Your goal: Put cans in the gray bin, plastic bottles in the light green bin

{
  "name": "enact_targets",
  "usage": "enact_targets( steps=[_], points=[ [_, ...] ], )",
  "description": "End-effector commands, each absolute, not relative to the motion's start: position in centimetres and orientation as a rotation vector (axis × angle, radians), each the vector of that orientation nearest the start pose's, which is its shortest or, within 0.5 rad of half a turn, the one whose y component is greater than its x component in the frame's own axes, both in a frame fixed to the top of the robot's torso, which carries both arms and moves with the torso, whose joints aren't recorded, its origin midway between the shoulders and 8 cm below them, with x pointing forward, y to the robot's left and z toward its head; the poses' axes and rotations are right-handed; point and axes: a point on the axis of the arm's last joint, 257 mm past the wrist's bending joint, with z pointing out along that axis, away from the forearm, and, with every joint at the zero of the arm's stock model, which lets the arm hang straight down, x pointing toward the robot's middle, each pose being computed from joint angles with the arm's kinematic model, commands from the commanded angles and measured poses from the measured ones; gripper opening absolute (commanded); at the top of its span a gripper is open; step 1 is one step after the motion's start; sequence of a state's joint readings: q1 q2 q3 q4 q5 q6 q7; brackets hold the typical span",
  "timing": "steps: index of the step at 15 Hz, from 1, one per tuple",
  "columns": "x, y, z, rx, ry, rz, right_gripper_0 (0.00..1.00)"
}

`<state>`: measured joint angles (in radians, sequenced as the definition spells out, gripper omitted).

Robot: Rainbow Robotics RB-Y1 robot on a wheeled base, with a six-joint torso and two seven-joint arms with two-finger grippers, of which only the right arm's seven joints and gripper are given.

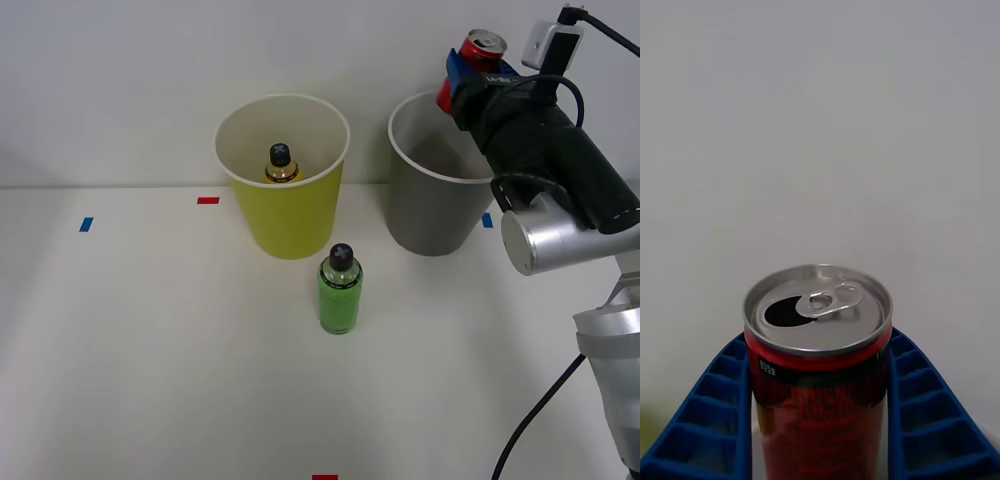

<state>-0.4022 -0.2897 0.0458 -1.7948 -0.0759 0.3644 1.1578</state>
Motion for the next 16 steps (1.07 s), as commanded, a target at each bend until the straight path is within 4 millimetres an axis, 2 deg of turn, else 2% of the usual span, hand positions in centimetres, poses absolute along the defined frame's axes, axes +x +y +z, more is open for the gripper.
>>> enact_targets(
  steps=[1,13,16],
  points=[
    [60.85,-18.97,1.78,0.006,1.357,0.306,1.00],
    [60.69,-18.61,1.86,0.033,1.353,0.370,1.00],
    [60.54,-18.54,2.40,0.032,1.331,0.379,1.00]
  ],
)
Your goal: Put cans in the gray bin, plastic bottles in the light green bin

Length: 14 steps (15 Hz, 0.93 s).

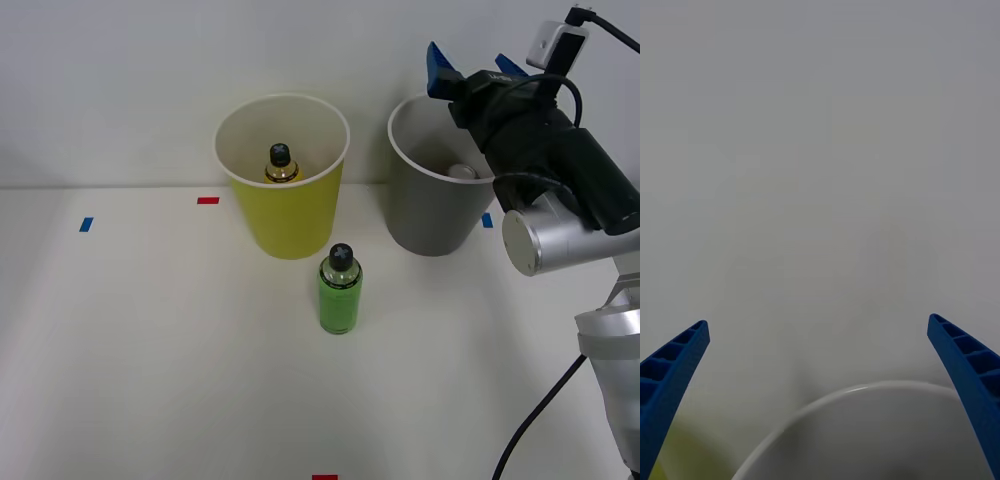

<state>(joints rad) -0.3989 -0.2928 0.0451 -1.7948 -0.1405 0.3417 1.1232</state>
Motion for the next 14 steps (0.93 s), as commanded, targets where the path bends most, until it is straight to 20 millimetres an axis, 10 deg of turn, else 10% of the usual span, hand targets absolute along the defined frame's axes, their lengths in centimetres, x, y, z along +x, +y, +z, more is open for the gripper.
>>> enact_targets(
  steps=[1,6,14],
  points=[
    [60.5,-18.6,2.5,0.033,1.328,0.379,1.00],
    [59.7,-19.9,2.7,0.026,1.289,0.361,1.00],
    [50.5,-24.3,-2.2,-0.026,1.333,0.208,1.00]
  ],
)
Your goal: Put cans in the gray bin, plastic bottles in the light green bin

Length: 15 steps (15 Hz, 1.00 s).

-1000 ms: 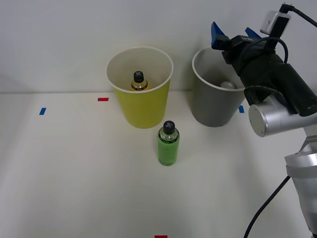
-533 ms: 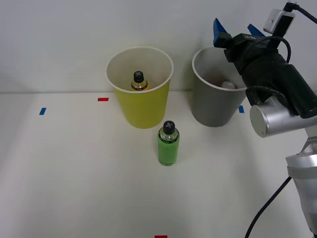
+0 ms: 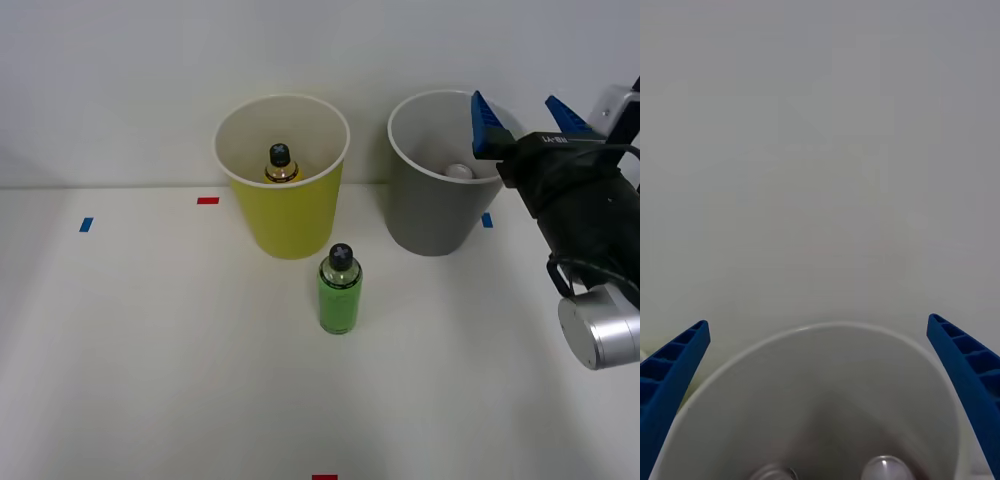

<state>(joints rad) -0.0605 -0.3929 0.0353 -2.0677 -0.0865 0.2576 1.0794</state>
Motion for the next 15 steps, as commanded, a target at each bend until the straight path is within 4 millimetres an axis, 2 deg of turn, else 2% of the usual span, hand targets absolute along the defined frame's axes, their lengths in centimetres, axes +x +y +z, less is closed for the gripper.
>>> enact_targets(
  steps=[1,6,9,12,15],
  points=[
    [49.3,-24.9,-3.1,-0.026,1.346,0.184,1.00],
    [44.2,-27.1,-9.1,-0.077,1.392,0.089,1.00],
    [41.5,-27.5,-11.6,-0.095,1.409,0.066,1.00],
    [39.3,-27.2,-13.2,-0.046,1.406,0.068,1.00],
    [37.9,-28.1,-14.3,-0.073,1.425,0.031,1.00]
  ],
)
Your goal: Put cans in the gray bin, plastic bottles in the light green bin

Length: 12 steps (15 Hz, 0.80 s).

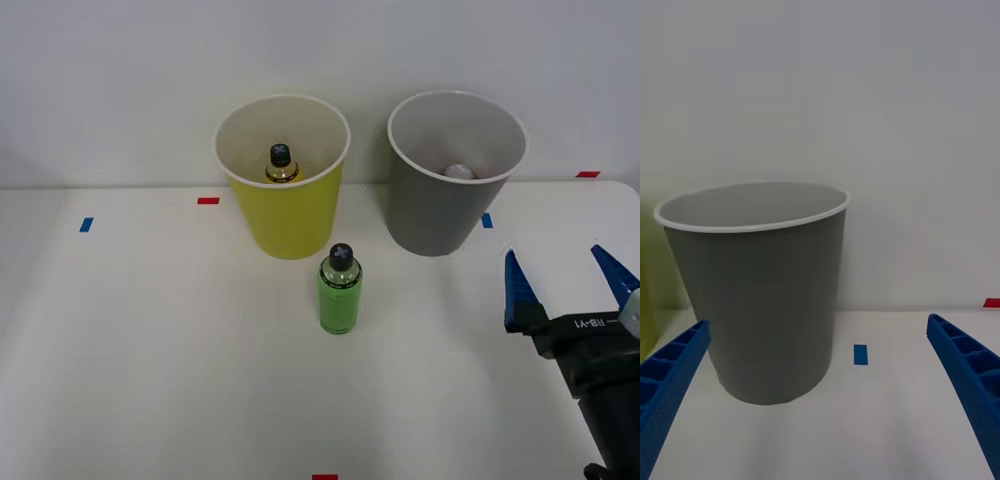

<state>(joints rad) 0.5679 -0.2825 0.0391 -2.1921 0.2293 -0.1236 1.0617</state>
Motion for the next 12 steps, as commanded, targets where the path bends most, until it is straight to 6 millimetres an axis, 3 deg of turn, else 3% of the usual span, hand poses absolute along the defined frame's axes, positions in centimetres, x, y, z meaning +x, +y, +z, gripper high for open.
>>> enact_targets(
  steps=[1,7,12],
  points=[
    [37.2,-28.5,-14.6,-0.087,1.429,0.015,1.00],
    [31.6,-29.7,-18.0,-0.082,1.489,-0.010,1.00],
    [27.7,-30.9,-21.7,0.002,1.345,0.129,1.00]
  ],
)
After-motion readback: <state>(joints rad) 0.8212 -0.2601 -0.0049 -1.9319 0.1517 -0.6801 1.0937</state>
